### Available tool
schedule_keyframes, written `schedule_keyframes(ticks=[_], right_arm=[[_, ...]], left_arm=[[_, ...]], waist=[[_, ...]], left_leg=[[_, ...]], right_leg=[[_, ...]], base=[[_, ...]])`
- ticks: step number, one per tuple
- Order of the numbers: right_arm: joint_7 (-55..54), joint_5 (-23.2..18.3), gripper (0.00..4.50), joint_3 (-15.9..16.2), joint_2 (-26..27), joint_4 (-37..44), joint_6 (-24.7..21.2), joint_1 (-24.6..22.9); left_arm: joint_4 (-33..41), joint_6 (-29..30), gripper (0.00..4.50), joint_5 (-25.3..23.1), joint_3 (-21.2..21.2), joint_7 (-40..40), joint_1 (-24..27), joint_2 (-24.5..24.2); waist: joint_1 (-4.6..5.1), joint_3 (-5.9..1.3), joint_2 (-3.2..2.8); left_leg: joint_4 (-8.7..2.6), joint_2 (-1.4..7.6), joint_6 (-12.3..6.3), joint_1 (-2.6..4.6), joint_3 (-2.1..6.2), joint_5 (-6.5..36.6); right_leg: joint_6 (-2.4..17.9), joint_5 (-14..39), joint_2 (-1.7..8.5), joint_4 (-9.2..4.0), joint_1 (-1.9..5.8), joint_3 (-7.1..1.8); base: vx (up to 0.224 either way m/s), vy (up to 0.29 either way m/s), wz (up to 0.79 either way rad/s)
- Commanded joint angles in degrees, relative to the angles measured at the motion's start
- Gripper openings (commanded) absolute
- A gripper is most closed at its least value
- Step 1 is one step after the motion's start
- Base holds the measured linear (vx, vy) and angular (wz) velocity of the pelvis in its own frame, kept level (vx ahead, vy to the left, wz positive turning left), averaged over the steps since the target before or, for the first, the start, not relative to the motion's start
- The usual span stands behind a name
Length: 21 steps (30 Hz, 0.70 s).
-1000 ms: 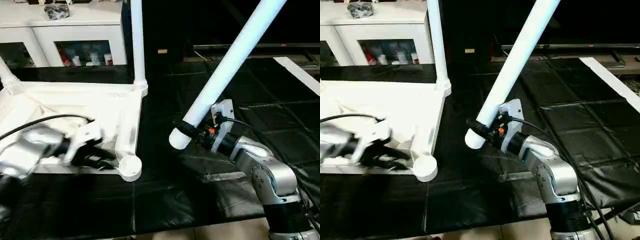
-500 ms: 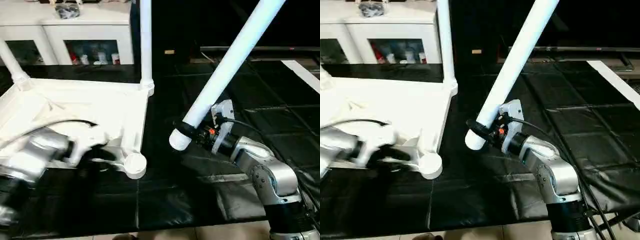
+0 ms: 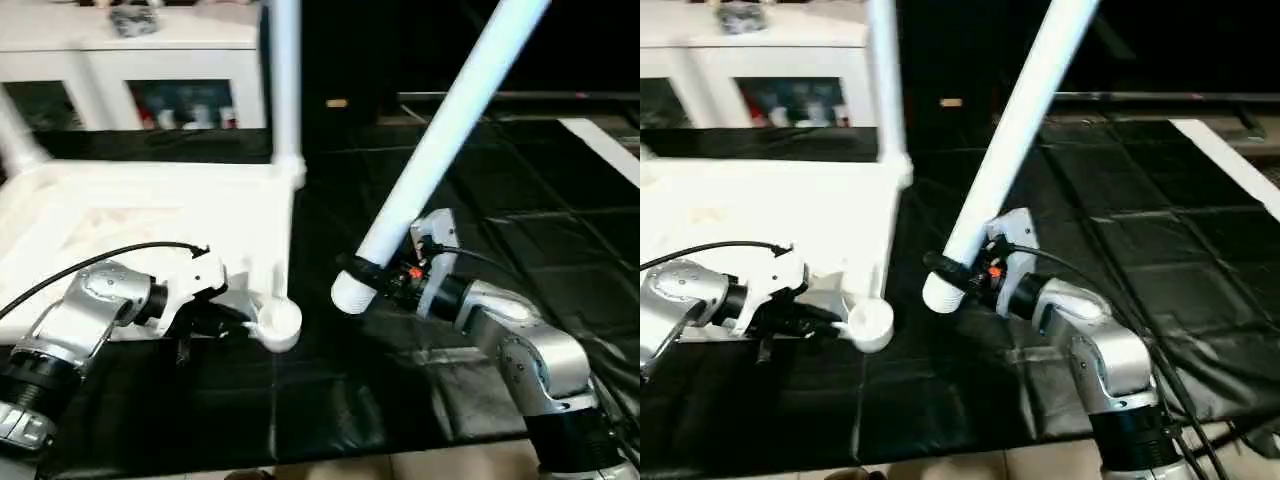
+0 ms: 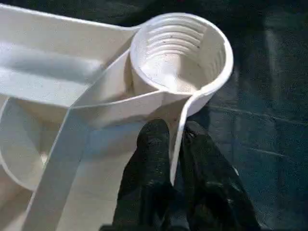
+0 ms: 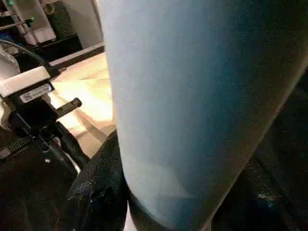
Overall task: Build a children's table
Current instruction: Move table base, then insert table leg to table base
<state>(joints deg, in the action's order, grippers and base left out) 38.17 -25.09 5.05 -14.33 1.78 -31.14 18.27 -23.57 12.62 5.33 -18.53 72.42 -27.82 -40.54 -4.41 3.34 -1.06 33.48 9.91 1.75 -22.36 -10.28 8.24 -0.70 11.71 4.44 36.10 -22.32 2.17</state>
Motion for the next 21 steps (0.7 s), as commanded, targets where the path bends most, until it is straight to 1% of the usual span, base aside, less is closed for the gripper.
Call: schedule_keyframes(ticks=[1, 2, 3, 4, 5, 6, 7, 8, 9, 10, 11, 12, 13, 14, 15, 17, 18, 19, 20, 21], right_arm=[[1.0, 0.6, 1.89, -0.2, 0.0, -1.3, 0.9, 2.1], [1.0, 0.6, 1.89, -0.2, 0.0, -1.3, 0.9, 2.1], [0.8, 1.0, 1.89, -0.1, 0.4, -2.9, 1.6, 3.5], [0.5, 1.1, 1.89, -0.1, 0.8, -3.5, 1.8, 4.1], [0.4, 1.2, 1.89, -0.2, 1.0, -4.3, 2.3, 4.7], [0.2, 1.4, 1.89, -0.1, 1.2, -4.8, 2.5, 5.3], [0.1, 1.5, 1.89, -0.1, 1.3, -5.0, 2.6, 5.5], [0.0, 1.5, 1.89, -0.1, 1.3, -5.1, 2.6, 5.6], [-0.1, 1.6, 1.89, -0.1, 1.5, -5.6, 2.7, 6.3], [0.2, 1.6, 1.89, 0.0, 1.5, -6.0, 2.9, 6.6], [1.1, 2.2, 1.89, 0.7, 1.4, -7.4, 3.6, 7.4], [1.8, 2.9, 1.89, 1.3, 1.4, -8.5, 4.4, 7.8], [2.0, 3.3, 1.89, 1.7, 1.4, -9.0, 4.7, 7.9], [2.1, 3.7, 1.89, 2.0, 1.5, -9.3, 5.0, 8.1], [2.0, 3.9, 1.89, 2.2, 1.7, -9.5, 5.1, 8.2], [2.0, 4.0, 1.89, 2.3, 1.9, -9.6, 5.2, 8.3], [2.0, 4.4, 1.89, 2.5, 2.0, -9.9, 5.6, 8.5], [1.9, 5.0, 1.89, 3.0, 2.3, -10.6, 6.4, 8.9], [1.9, 5.1, 1.89, 3.0, 2.3, -10.7, 6.5, 8.9], [1.9, 5.1, 1.89, 3.0, 2.3, -10.7, 6.5, 8.9]], left_arm=[[-2.5, 2.7, 0.16, -2.7, -0.4, -4.2, -1.0, 1.0], [-2.5, 2.7, 0.13, -2.7, -0.4, -4.2, -1.0, 1.0], [-3.8, 4.6, 0.08, -2.0, 0.4, -6.1, -2.5, 3.6], [-4.5, 5.0, 0.04, -1.6, 0.9, -6.8, -3.1, 4.5], [-5.2, 5.4, 0.02, -1.4, 1.4, -8.2, -3.9, 5.9], [-5.6, 5.7, 0.01, -1.5, 1.5, -9.5, -4.6, 7.0], [-5.8, 5.8, 0.00, -1.6, 1.6, -9.9, -4.8, 7.4], [-5.9, 5.8, 0.00, -1.7, 1.5, -10.2, -5.0, 7.6], [-6.5, 5.8, 0.00, -2.4, 1.3, -11.7, -5.8, 8.7], [-6.6, 5.7, 0.00, -2.7, 1.0, -12.1, -6.2, 9.4], [-6.5, 5.6, 0.00, -3.6, -0.3, -12.3, -6.6, 10.9], [-6.3, 5.6, 0.00, -4.2, -1.0, -11.8, -6.6, 11.7], [-6.0, 5.7, 0.00, -4.4, -1.4, -11.5, -6.4, 12.0], [-5.8, 5.9, 0.00, -4.5, -1.6, -11.2, -6.2, 12.1], [-5.2, 5.9, 0.00, -4.3, -2.1, -10.3, -5.7, 12.2], [-5.0, 6.0, 0.00, -4.2, -2.4, -9.9, -5.4, 12.3], [-4.6, 5.9, 0.00, -4.1, -2.8, -9.5, -5.1, 12.5], [-4.4, 5.3, 0.00, -4.2, -3.1, -9.6, -4.6, 12.6], [-4.4, 5.2, 0.00, -4.3, -3.1, -9.7, -4.6, 12.6], [-4.4, 5.2, 0.00, -4.3, -3.1, -9.7, -4.6, 12.6]], waist=[[-0.15, -3.52, -0.94], [-0.19, -3.57, -0.92], [-0.01, -3.54, -1.04], [-0.10, -3.61, -1.17], [-0.20, -3.64, -1.04], [-0.09, -3.73, -0.78], [-0.20, -3.82, -0.89], [-0.23, -3.90, -0.88], [-0.22, -3.96, -0.50], [-0.34, -4.01, -0.62], [-0.39, -4.09, -0.12], [-0.42, -4.11, 0.23], [-0.61, -3.89, 0.00], [-0.80, -3.95, -0.01], [-1.00, -3.98, -0.20], [-0.98, -4.01, -0.18], [-0.99, -4.02, 0.10], [-1.02, -3.99, 0.68], [-1.16, -4.02, 0.38], [-1.11, -3.95, 0.20]], left_leg=[[-4.77, 2.66, 6.00, 1.93, 1.78, 26.1], [-4.68, 2.67, 5.98, 2.08, 1.76, 26.2], [-4.64, 2.60, 6.01, 1.92, 1.67, 25.7], [-4.57, 2.62, 6.11, 2.00, 1.76, 25.5], [-4.45, 2.66, 5.88, 2.18, 1.65, 25.4], [-4.51, 2.65, 5.57, 1.78, 1.67, 24.1], [-4.37, 2.62, 5.29, 1.94, 1.54, 23.3], [-4.35, 2.67, 5.08, 1.84, 1.59, 22.6], [-4.32, 2.61, 4.42, 1.56, 1.47, 20.8], [-4.23, 2.59, 4.23, 1.72, 1.39, 20.4], [-4.15, 2.54, 3.57, 1.40, 1.35, 18.6], [-4.13, 2.60, 3.24, 1.43, 1.25, 18.1], [-4.04, 2.63, 2.88, 1.39, 1.15, 17.5], [-3.99, 2.68, 2.80, 1.51, 1.11, 17.6], [-4.07, 2.76, 2.85, 1.62, 1.18, 17.9], [-4.24, 2.80, 3.07, 1.62, 1.25, 18.5], [-4.27, 2.83, 3.07, 1.63, 1.23, 18.6], [-4.31, 2.86, 2.81, 1.54, 1.14, 18.0], [-4.26, 2.87, 2.85, 1.52, 1.22, 17.9], [-4.29, 2.83, 2.95, 1.62, 1.17, 18.4]], right_leg=[[10.2, 20.3, 4.03, -5.20, 0.90, -2.29], [10.4, 20.5, 4.09, -5.24, 0.85, -2.32], [10.8, 19.8, 4.01, -5.14, 0.92, -2.32], [11.2, 19.5, 4.08, -5.08, 0.98, -2.25], [11.5, 18.9, 4.03, -5.17, 0.87, -2.31], [11.8, 17.3, 3.94, -4.96, 1.22, -2.24], [12.0, 16.1, 3.87, -4.89, 1.16, -2.21], [12.1, 15.1, 3.94, -4.81, 1.33, -2.23], [12.2, 13.5, 3.79, -4.69, 1.54, -2.20], [12.3, 12.8, 3.75, -4.73, 1.43, -2.20], [12.5, 11.5, 3.78, -4.48, 1.72, -2.16], [12.6, 11.3, 3.86, -4.63, 1.72, -2.16], [12.6, 12.3, 3.94, -4.80, 1.56, -2.19], [12.5, 12.7, 4.03, -4.87, 1.53, -2.22], [12.3, 13.0, 3.92, -4.80, 1.44, -2.20], [12.1, 12.4, 3.76, -4.70, 1.42, -2.13], [12.1, 12.2, 3.79, -4.71, 1.45, -2.13], [12.1, 11.8, 3.80, -4.72, 1.47, -2.12], [12.2, 11.9, 3.95, -4.54, 1.44, -2.11], [12.0, 12.9, 3.95, -4.74, 1.31, -2.14]], base=[[0.000, 0.000, 0.00], [0.000, 0.000, 0.00], [0.000, 0.000, 0.00], [0.000, 0.000, 0.00], [0.000, 0.000, 0.00], [0.000, 0.000, 0.00], [0.000, 0.000, 0.00], [0.000, 0.000, 0.00], [0.000, 0.000, 0.00], [0.000, 0.000, 0.00], [0.000, 0.000, 0.00], [0.000, 0.000, 0.00], [0.000, 0.000, 0.00], [0.000, 0.000, 0.00], [0.000, 0.000, 0.00], [0.000, 0.000, 0.00], [0.000, 0.000, 0.00], [0.000, 0.000, 0.00], [0.000, 0.000, 0.00], [0.000, 0.000, 0.00]])
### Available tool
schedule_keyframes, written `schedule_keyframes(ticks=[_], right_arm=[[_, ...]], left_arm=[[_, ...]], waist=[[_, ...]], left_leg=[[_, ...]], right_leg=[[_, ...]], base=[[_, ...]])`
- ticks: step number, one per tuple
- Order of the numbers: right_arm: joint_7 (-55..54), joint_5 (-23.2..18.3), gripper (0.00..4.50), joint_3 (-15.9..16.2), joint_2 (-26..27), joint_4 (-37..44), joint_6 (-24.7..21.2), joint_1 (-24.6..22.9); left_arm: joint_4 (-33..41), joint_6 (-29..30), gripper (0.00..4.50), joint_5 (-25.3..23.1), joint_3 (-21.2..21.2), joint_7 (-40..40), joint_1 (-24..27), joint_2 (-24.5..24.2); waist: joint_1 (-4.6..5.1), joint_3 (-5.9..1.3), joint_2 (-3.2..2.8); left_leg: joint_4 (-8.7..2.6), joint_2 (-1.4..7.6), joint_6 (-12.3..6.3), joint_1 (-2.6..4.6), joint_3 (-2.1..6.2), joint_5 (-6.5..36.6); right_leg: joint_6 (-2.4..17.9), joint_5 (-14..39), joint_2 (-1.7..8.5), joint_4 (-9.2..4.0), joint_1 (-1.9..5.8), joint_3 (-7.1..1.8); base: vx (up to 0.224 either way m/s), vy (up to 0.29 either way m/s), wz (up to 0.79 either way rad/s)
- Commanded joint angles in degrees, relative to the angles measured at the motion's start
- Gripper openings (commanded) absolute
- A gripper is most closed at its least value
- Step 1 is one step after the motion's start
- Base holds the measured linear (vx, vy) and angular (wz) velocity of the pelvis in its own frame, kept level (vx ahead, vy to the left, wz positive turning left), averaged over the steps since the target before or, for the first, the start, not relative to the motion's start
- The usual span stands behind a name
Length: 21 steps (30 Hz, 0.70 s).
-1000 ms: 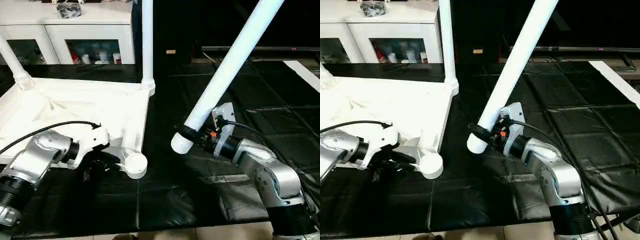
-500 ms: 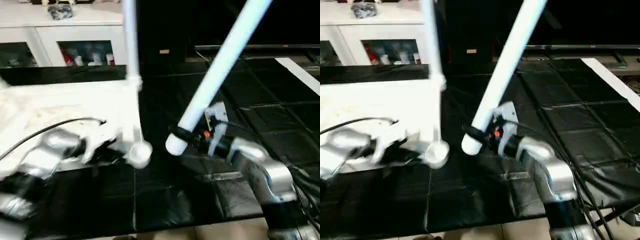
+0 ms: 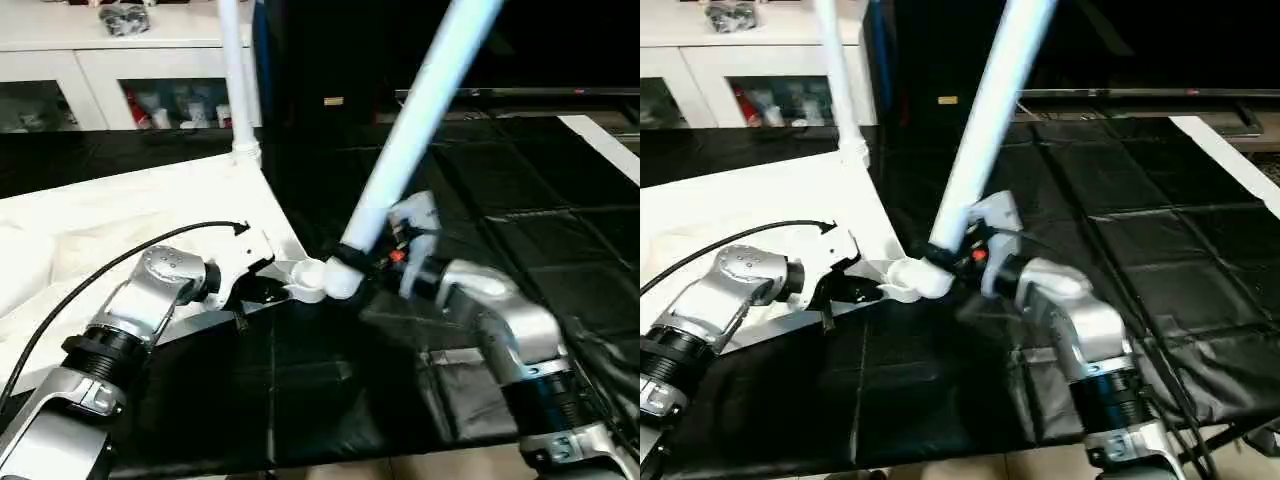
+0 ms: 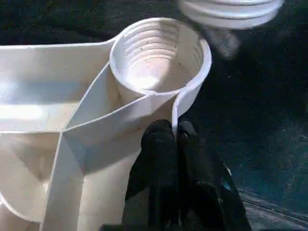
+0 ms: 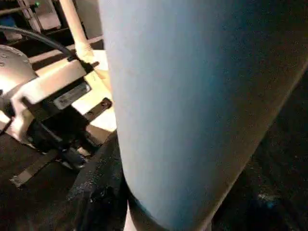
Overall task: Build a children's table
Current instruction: Insert table leg to table base
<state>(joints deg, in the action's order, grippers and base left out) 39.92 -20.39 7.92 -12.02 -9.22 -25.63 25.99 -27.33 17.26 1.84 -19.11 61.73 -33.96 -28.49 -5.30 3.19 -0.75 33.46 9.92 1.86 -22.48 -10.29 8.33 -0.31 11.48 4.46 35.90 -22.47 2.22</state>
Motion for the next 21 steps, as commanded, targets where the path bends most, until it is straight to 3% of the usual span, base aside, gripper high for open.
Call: schedule_keyframes(ticks=[1, 2, 3, 4, 8, 9, 10, 15, 16, 17, 18, 19, 21], right_arm=[[0.1, 0.8, 1.89, 0.5, 0.2, -0.2, 1.5, 1.4], [0.0, 1.3, 1.89, 0.9, 0.7, -1.1, 2.2, 1.9], [0.0, 1.3, 1.89, 0.9, 0.7, -1.1, 2.2, 1.9], [0.0, 1.6, 1.89, 1.2, 1.2, -1.9, 2.8, 2.4], [0.2, 1.8, 1.89, 1.4, 2.7, -3.9, 4.0, 3.7], [0.2, 1.9, 1.89, 1.5, 3.1, -4.4, 4.2, 4.0], [0.3, 1.9, 1.89, 1.6, 3.1, -4.5, 4.3, 4.1], [1.3, 2.0, 1.89, 2.1, 3.7, -5.0, 4.7, 4.9], [1.8, 2.3, 1.89, 2.2, 3.6, -5.7, 5.3, 5.2], [2.0, 2.5, 1.89, 2.1, 3.7, -6.4, 5.7, 5.4], [2.1, 2.6, 1.89, 2.1, 3.8, -6.9, 5.9, 5.5], [2.2, 3.0, 1.89, 2.4, 3.8, -7.2, 6.3, 5.6], [2.4, 3.5, 1.89, 2.7, 3.9, -7.4, 6.6, 5.6]], left_arm=[[-0.6, 0.1, 0.28, -1.0, -2.6, 0.7, 1.7, 0.6], [0.2, -0.4, 0.44, -0.4, -1.9, 0.5, 2.4, 0.3], [0.2, -0.4, 0.55, -0.4, -1.9, 0.5, 2.4, 0.3], [0.8, -0.8, 0.58, -0.2, -1.2, 0.5, 2.8, 0.3], [3.5, -1.4, 0.96, 0.4, 1.2, 0.3, 4.6, -1.6], [3.8, -2.0, 0.98, 0.4, 1.8, 0.0, 5.0, -2.1], [4.1, -1.9, 0.98, 0.6, 1.9, 0.2, 5.2, -2.4], [5.6, -1.9, 0.99, 1.8, 2.9, 2.7, 6.6, -4.7], [5.7, -2.0, 0.99, 2.2, 3.3, 3.5, 6.7, -5.0], [5.5, -2.4, 0.99, 2.1, 3.2, 3.7, 6.8, -5.1], [5.3, -2.8, 0.99, 2.0, 3.1, 3.7, 6.9, -5.1], [5.0, -3.0, 0.99, 1.7, 3.1, 3.4, 7.0, -5.2], [4.6, -3.3, 0.81, 1.7, 3.4, 3.0, 7.3, -5.2]], waist=[[-0.26, -3.76, -0.08], [-0.15, -3.72, 0.73], [-0.30, -3.73, 0.28], [-0.35, -3.75, 0.22], [-0.26, -3.79, 0.37], [-0.28, -3.86, 0.78], [-0.25, -3.86, 0.51], [-0.21, -3.86, 0.46], [-0.21, -3.82, 0.73], [-0.15, -3.82, 1.42], [-0.29, -3.79, 1.01], [-0.34, -3.71, 0.09], [-0.14, -3.73, 0.56]], left_leg=[[-4.31, 2.83, 3.04, 1.81, 1.20, 19.2], [-4.41, 2.86, 2.95, 1.72, 1.16, 19.3], [-4.39, 2.87, 3.00, 1.80, 1.21, 19.4], [-4.43, 2.96, 3.12, 1.76, 1.31, 19.4], [-4.47, 2.97, 3.11, 1.66, 1.27, 19.3], [-4.44, 2.95, 2.77, 1.47, 1.29, 18.4], [-4.45, 2.94, 2.76, 1.49, 1.21, 17.9], [-4.51, 2.93, 3.20, 1.71, 1.09, 18.5], [-4.54, 2.93, 3.19, 1.67, 1.11, 18.8], [-4.55, 2.96, 2.98, 1.66, 1.01, 18.7], [-4.51, 2.97, 3.06, 1.71, 1.05, 18.8], [-4.54, 3.02, 3.64, 1.83, 1.15, 19.5], [-4.68, 3.00, 4.29, 1.84, 1.16, 20.5]], right_leg=[[11.3, 14.2, 3.93, -4.67, 1.38, -2.21], [11.1, 14.7, 3.92, -4.72, 1.49, -2.17], [10.9, 15.5, 4.07, -4.68, 1.31, -2.24], [10.6, 15.7, 4.15, -4.74, 1.38, -2.26], [11.0, 14.3, 4.04, -4.54, 1.26, -2.25], [11.0, 13.7, 4.11, -4.38, 1.41, -2.22], [10.8, 13.3, 4.00, -4.40, 1.27, -2.23], [11.1, 11.5, 3.72, -4.15, 1.01, -2.19], [11.2, 11.9, 3.78, -4.12, 1.08, -2.17], [11.2, 12.2, 3.82, -4.24, 1.10, -2.15], [11.1, 13.1, 3.99, -4.21, 0.99, -2.22], [11.0, 13.6, 3.99, -4.26, 0.78, -2.30], [10.7, 13.0, 3.76, -4.28, 0.91, -2.26]], base=[[0.000, 0.000, 0.00], [0.000, 0.000, 0.00], [0.000, 0.000, 0.00], [0.000, 0.000, 0.00], [0.000, 0.000, 0.00], [0.000, 0.000, 0.00], [0.000, 0.000, 0.00], [0.000, 0.000, 0.00], [0.000, 0.000, 0.00], [0.000, 0.000, 0.00], [0.000, 0.000, 0.00], [0.000, 0.000, 0.00], [0.000, 0.000, 0.00]])
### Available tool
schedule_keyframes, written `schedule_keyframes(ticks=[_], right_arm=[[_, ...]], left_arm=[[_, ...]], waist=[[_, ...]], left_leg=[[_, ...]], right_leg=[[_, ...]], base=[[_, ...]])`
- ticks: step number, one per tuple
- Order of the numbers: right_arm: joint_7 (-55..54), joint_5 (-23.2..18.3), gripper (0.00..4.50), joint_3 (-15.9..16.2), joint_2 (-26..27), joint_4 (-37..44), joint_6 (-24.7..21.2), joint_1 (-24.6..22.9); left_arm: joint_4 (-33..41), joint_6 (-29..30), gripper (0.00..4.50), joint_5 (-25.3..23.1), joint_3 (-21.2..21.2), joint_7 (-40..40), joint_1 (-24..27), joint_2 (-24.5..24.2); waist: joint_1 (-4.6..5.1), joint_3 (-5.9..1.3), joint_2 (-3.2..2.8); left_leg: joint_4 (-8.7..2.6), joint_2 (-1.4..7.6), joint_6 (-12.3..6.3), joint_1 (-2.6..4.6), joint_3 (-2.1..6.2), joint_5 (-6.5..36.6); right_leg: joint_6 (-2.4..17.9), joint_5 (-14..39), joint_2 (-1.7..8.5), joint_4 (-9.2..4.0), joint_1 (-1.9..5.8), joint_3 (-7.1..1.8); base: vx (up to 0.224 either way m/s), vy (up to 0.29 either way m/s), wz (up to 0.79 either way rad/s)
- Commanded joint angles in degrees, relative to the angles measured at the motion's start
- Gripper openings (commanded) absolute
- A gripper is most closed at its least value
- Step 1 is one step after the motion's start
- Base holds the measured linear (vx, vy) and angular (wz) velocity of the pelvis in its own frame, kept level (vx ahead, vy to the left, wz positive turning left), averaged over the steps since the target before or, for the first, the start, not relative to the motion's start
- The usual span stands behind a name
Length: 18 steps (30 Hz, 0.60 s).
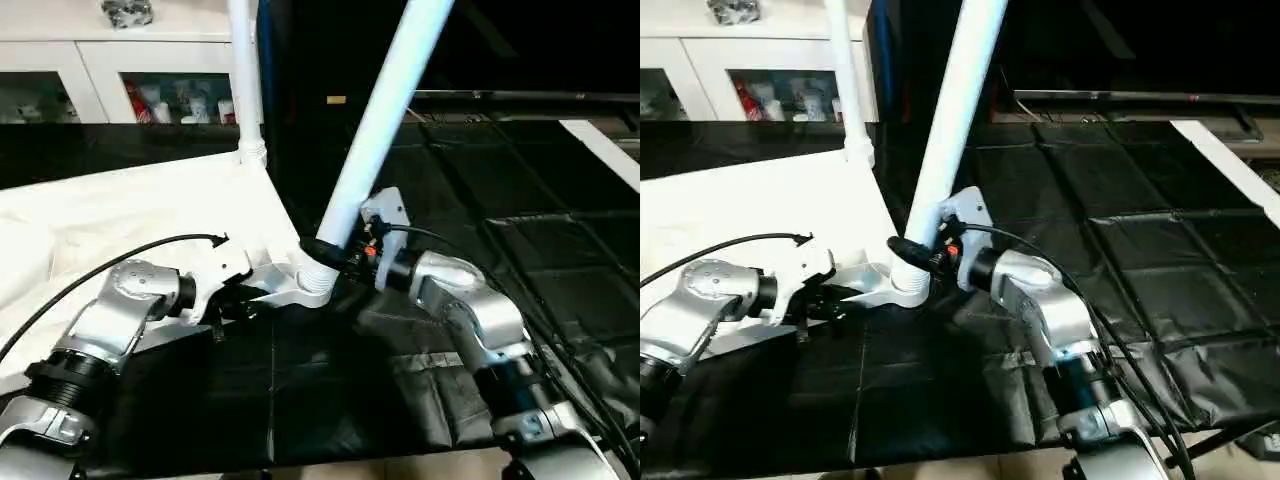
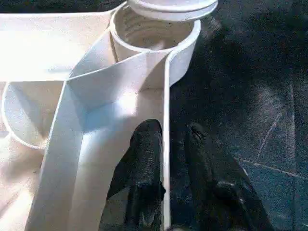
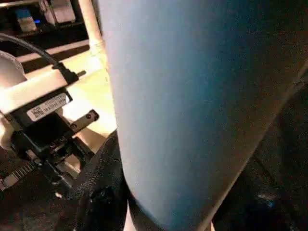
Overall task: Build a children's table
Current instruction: Insert table leg to table base
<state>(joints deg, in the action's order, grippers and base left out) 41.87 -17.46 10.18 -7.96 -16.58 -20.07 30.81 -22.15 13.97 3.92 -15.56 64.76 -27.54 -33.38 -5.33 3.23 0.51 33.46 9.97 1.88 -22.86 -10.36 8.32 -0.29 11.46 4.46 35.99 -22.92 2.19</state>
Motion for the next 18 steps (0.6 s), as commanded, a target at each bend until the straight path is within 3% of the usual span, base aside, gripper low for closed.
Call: schedule_keyframes(ticks=[1, 8, 9, 10, 11, 14, 18], right_arm=[[0.5, 0.6, 1.89, 0.4, -0.1, -0.1, 1.2, 0.8], [0.7, 1.6, 1.89, 0.2, 0.2, -2.8, 2.8, 1.4], [0.8, 1.9, 1.89, 0.1, 0.2, -3.7, 3.3, 1.7], [0.8, 1.9, 1.89, 0.1, 0.2, -3.7, 3.3, 1.7], [0.9, 2.3, 1.89, 0.2, 0.1, -4.8, 3.9, 2.0], [1.0, 3.4, 1.89, 0.7, -0.1, -7.2, 5.3, 2.7], [1.6, 4.4, 1.89, 0.8, 0.3, -10.4, 6.6, 4.1]], left_arm=[[-0.9, -0.3, 0.63, -0.5, -0.1, -0.3, 0.8, -0.1], [-3.4, -2.2, 0.11, 0.9, 1.2, -0.2, -0.7, 1.8], [-3.7, -2.4, 0.11, 0.9, 1.2, 0.2, -0.9, 2.0], [-3.7, -2.4, 0.05, 0.9, 1.2, 0.2, -0.9, 2.0], [-4.0, -2.8, 0.01, 0.5, 0.5, 0.8, -1.2, 1.9], [-4.4, -2.9, 0.00, 0.2, -0.4, 2.1, -1.4, 1.8], [-5.5, -4.1, 0.00, -0.8, -1.4, 4.0, -1.5, 1.7]], waist=[[-0.08, -3.76, -0.62], [-0.23, -3.81, -0.58], [-0.27, -3.77, -0.93], [-0.22, -3.74, -0.74], [-0.27, -3.80, -1.13], [-0.17, -3.87, -1.04], [-0.12, -4.08, -1.52]], left_leg=[[-4.68, 2.94, 4.35, 2.22, 1.24, 20.8], [-4.50, 2.85, 4.02, 2.19, 1.13, 20.3], [-4.52, 2.85, 4.33, 2.28, 1.22, 21.0], [-4.58, 2.91, 4.56, 2.30, 1.26, 21.7], [-4.59, 2.92, 4.72, 2.30, 1.35, 21.8], [-4.60, 2.90, 4.86, 2.33, 1.33, 22.0], [-4.43, 2.82, 4.55, 2.21, 1.26, 20.5]], right_leg=[[10.7, 13.0, 3.79, -4.36, 1.37, -2.25], [11.0, 13.1, 3.92, -4.46, 1.36, -2.30], [10.9, 14.1, 3.94, -4.52, 1.25, -2.28], [10.8, 14.5, 3.90, -4.58, 1.28, -2.30], [10.8, 14.3, 3.94, -4.45, 1.32, -2.30], [11.1, 12.8, 3.83, -4.41, 1.35, -2.26], [12.5, 8.3, 3.65, -4.02, 1.54, -2.18]], base=[[0.000, 0.000, 0.00], [0.000, 0.000, 0.00], [0.000, 0.000, 0.00], [0.000, 0.000, 0.00], [0.000, 0.000, 0.00], [0.000, 0.000, 0.00], [0.000, 0.000, 0.00]])
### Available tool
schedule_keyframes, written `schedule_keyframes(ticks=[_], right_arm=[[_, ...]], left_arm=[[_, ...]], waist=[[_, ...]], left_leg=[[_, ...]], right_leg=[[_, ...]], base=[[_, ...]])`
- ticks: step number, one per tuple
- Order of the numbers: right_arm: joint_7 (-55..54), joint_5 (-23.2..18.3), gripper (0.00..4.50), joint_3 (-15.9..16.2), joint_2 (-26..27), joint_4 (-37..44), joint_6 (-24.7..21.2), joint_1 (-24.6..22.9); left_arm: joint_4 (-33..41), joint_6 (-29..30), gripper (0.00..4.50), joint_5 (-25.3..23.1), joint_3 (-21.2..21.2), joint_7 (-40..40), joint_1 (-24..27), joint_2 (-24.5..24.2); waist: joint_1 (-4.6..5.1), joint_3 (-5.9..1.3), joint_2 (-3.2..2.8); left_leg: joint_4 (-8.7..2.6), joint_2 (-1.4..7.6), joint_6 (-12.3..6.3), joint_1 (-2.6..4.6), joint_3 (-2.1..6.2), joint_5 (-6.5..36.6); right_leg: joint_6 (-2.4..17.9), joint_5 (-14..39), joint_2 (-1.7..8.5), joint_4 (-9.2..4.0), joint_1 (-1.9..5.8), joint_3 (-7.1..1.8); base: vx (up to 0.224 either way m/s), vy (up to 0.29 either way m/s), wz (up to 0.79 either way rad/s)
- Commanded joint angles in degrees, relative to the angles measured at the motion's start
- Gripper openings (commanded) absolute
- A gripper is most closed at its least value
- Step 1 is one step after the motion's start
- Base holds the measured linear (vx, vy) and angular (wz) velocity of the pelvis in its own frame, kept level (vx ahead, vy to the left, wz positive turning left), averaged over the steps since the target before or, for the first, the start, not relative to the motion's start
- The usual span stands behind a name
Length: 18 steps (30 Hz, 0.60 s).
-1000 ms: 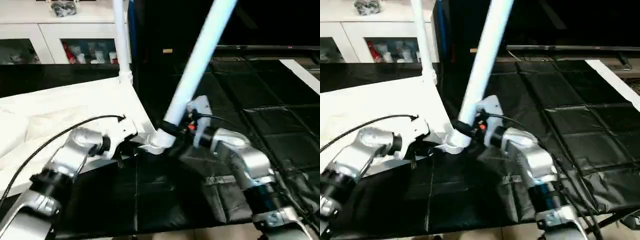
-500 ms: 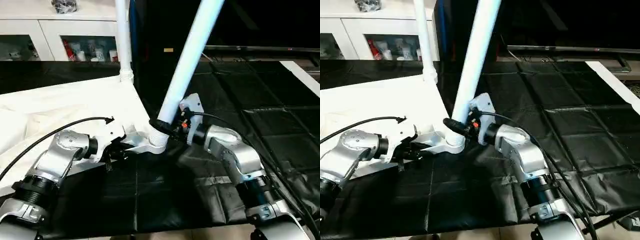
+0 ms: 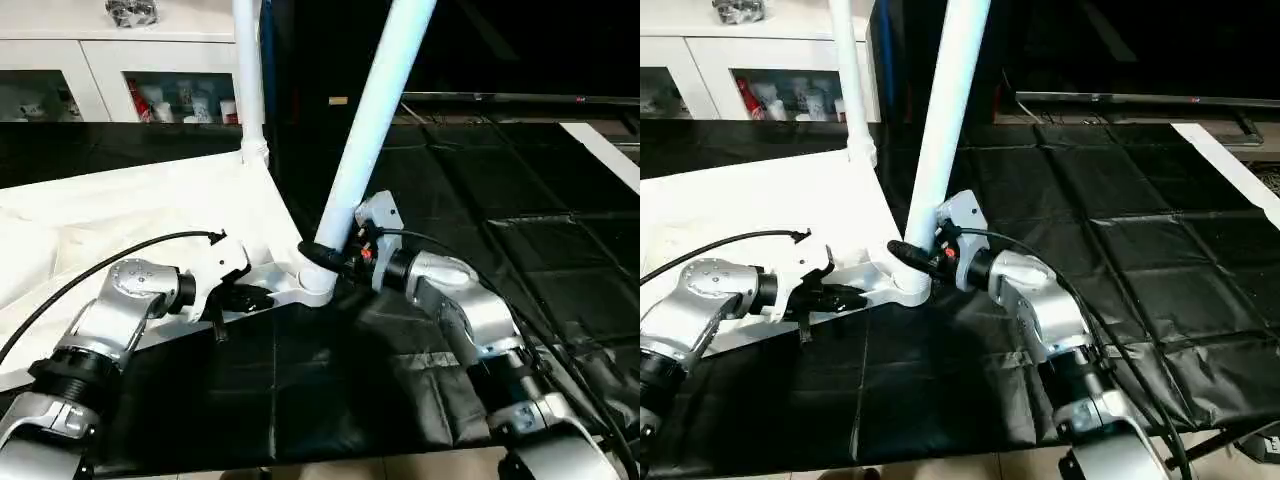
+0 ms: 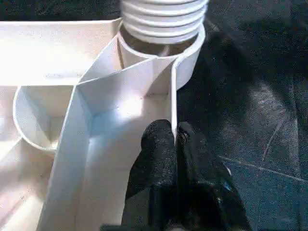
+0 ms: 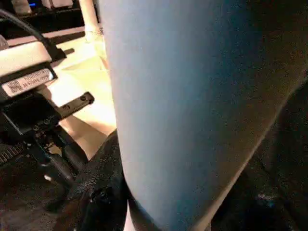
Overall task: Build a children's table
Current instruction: Insert table leg to table base
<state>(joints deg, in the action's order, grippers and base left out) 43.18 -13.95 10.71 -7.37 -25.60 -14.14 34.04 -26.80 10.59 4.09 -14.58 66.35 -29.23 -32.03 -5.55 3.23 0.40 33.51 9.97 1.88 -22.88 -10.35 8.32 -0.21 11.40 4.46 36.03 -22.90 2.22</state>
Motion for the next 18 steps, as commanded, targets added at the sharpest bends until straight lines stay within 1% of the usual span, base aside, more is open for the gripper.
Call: schedule_keyframes(ticks=[1, 2, 3, 4, 6, 7, 8, 9, 11, 12, 13, 16, 17, 18], right_arm=[[0.2, 0.9, 1.89, 0.3, -0.3, -1.4, 0.7, 0.9], [1.1, 1.3, 1.89, 0.9, -0.1, -2.9, 0.9, 1.4], [1.1, 1.3, 1.89, 0.9, -0.1, -2.9, 0.9, 1.4], [2.2, 1.8, 1.89, 1.6, -0.1, -4.5, 0.9, 2.0], [2.5, 2.0, 1.89, 1.7, 0.0, -5.0, 1.0, 2.2], [3.2, 2.0, 1.89, 1.8, 0.3, -6.5, 1.2, 2.7], [3.5, 2.4, 1.89, 2.0, 0.3, -7.3, 1.6, 2.9], [3.5, 2.4, 1.89, 2.0, 0.3, -7.4, 1.6, 2.9], [3.7, 3.4, 1.89, 2.3, 0.2, -9.1, 2.8, 3.1], [3.8, 3.4, 1.89, 2.2, 0.1, -9.4, 3.0, 3.1], [4.0, 3.4, 1.89, 2.1, 0.1, -9.5, 3.0, 3.2], [4.7, 3.1, 1.89, 1.8, -0.2, -9.8, 2.8, 3.5], [4.7, 3.1, 1.89, 1.8, -0.2, -9.8, 2.8, 3.5], [5.1, 2.7, 1.89, 1.1, -0.2, -10.8, 2.7, 4.1]], left_arm=[[-0.8, -0.7, 0.00, -1.0, -2.4, 2.4, 0.1, 0.3], [-1.1, -1.0, 0.00, -1.3, -2.9, 3.1, 0.1, 0.2], [-1.1, -1.0, 0.00, -1.3, -2.9, 3.1, 0.1, 0.2], [-1.2, -1.2, 0.00, -1.5, -3.3, 3.8, -0.2, 0.3], [-1.3, -1.3, 0.00, -1.5, -3.4, 4.0, -0.3, 0.3], [-1.8, -2.0, 0.00, -2.1, -3.8, 4.1, -0.9, 0.5], [-2.2, -2.4, 0.00, -2.4, -3.9, 4.0, -1.2, 0.7], [-2.2, -2.4, 0.00, -2.4, -3.9, 4.0, -1.3, 0.7], [-3.0, -3.3, 0.00, -2.9, -4.2, 4.0, -2.0, 1.3], [-2.9, -3.4, 0.00, -2.8, -4.3, 4.3, -2.1, 1.5], [-2.7, -3.5, 0.00, -2.8, -4.5, 4.7, -2.1, 1.5], [-1.8, -3.3, 0.00, -2.7, -5.0, 5.8, -2.2, 1.6], [-1.8, -3.3, 0.00, -2.7, -5.0, 5.8, -2.2, 1.6], [-1.2, -2.9, 0.00, -2.6, -5.2, 6.2, -2.2, 1.6]], waist=[[0.01, -4.12, -1.29], [-0.06, -4.14, -1.85], [-0.06, -4.14, -1.85], [0.04, -4.09, -2.12], [0.23, -4.05, -1.79], [0.24, -4.00, -2.13], [0.28, -4.02, -2.03], [0.32, -4.00, -2.54], [0.36, -3.94, -2.42], [0.34, -3.94, -3.01], [0.26, -3.99, -3.04], [0.24, -4.09, -2.98], [0.23, -4.13, -3.10], [0.25, -4.08, -2.91]], left_leg=[[-4.45, 2.82, 4.40, 2.29, 1.21, 20.4], [-4.42, 2.84, 4.51, 2.30, 1.31, 20.4], [-4.42, 2.84, 4.51, 2.30, 1.31, 20.4], [-4.45, 2.83, 4.70, 2.29, 1.35, 21.2], [-4.49, 2.84, 4.71, 2.36, 1.30, 22.0], [-4.53, 2.84, 4.90, 2.36, 1.32, 22.8], [-4.51, 2.83, 4.90, 2.40, 1.34, 23.1], [-4.54, 2.84, 5.20, 2.45, 1.40, 23.9], [-4.51, 2.82, 5.17, 2.41, 1.46, 24.3], [-4.45, 2.75, 5.17, 2.46, 1.42, 24.7], [-4.43, 2.82, 5.15, 2.55, 1.52, 24.9], [-4.47, 2.89, 4.75, 2.42, 1.53, 24.3], [-4.46, 2.93, 4.72, 2.41, 1.56, 24.1], [-4.51, 2.96, 4.61, 2.39, 1.51, 24.1]], right_leg=[[12.6, 7.9, 3.62, -4.00, 1.64, -2.17], [12.7, 7.5, 3.66, -3.87, 1.65, -2.15], [12.7, 7.5, 3.66, -3.87, 1.65, -2.15], [13.1, 7.4, 3.64, -3.84, 1.71, -2.11], [13.3, 7.7, 3.55, -3.92, 1.70, -2.08], [13.2, 8.6, 3.59, -4.06, 1.67, -2.11], [13.2, 9.0, 3.63, -4.09, 1.66, -2.10], [13.1, 9.5, 3.64, -4.25, 1.65, -2.10], [13.3, 9.8, 3.65, -4.18, 1.77, -2.10], [13.2, 10.7, 3.69, -4.34, 1.66, -2.13], [13.3, 11.3, 3.73, -4.32, 1.71, -2.12], [13.4, 10.9, 3.66, -4.25, 1.75, -2.07], [13.6, 10.4, 3.65, -4.14, 1.75, -2.05], [13.8, 10.0, 3.57, -4.14, 1.67, -2.02]], base=[[0.000, 0.000, 0.00], [0.000, 0.000, 0.00], [0.000, 0.000, 0.00], [0.000, 0.000, 0.00], [0.000, 0.000, 0.00], [0.000, 0.000, 0.00], [0.000, 0.000, 0.00], [0.000, 0.000, 0.00], [0.000, 0.000, 0.00], [0.000, 0.000, 0.00], [0.000, 0.000, 0.00], [0.000, 0.000, 0.00], [0.000, 0.000, 0.00], [0.000, 0.000, 0.00]])
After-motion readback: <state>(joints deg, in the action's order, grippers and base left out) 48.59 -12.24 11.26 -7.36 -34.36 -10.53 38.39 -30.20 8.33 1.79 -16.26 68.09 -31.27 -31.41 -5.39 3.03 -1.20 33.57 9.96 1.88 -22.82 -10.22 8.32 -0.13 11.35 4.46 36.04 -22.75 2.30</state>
